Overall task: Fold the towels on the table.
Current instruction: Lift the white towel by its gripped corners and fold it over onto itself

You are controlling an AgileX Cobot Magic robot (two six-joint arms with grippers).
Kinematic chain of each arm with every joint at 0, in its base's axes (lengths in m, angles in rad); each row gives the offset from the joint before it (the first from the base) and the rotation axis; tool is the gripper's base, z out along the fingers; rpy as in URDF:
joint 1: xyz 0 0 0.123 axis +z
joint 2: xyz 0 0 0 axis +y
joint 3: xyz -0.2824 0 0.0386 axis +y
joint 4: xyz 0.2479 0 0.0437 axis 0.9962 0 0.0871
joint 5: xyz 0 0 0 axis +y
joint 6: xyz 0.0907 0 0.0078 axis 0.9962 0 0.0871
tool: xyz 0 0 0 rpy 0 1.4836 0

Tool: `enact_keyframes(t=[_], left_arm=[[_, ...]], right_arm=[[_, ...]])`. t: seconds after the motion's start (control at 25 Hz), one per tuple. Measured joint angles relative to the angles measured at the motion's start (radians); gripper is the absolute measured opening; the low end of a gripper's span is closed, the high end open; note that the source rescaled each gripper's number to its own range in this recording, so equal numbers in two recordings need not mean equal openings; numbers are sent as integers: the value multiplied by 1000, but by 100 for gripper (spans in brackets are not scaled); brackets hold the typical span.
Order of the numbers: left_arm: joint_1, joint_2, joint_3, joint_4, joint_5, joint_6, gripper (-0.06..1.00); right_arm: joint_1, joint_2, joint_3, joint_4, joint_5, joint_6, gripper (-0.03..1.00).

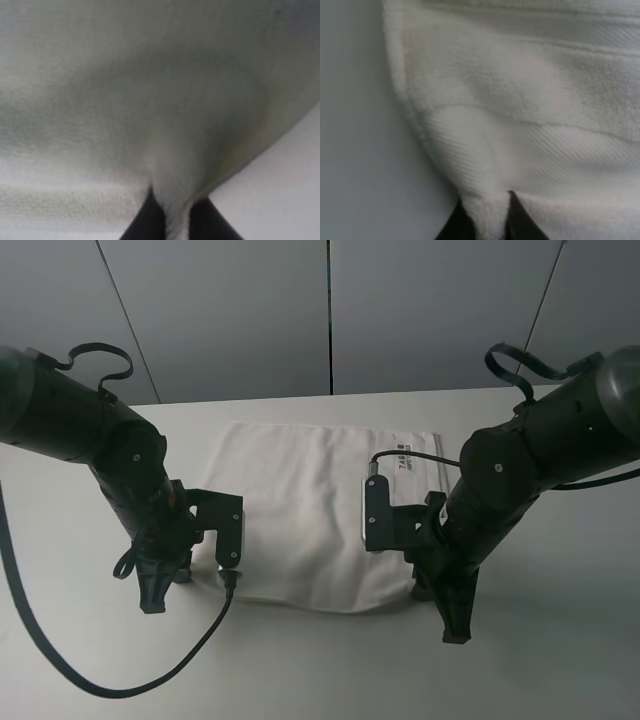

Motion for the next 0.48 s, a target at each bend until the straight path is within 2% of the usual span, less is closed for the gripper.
enact_keyframes(t=[0.16, 0.48], left_arm=[[0, 0, 0, -2, 18, -4, 1], [0, -93, 2, -124, 92, -4, 0]], right_arm=[[0, 0, 0, 15, 50, 0, 0], [0, -61, 6, 60, 212, 19, 0]])
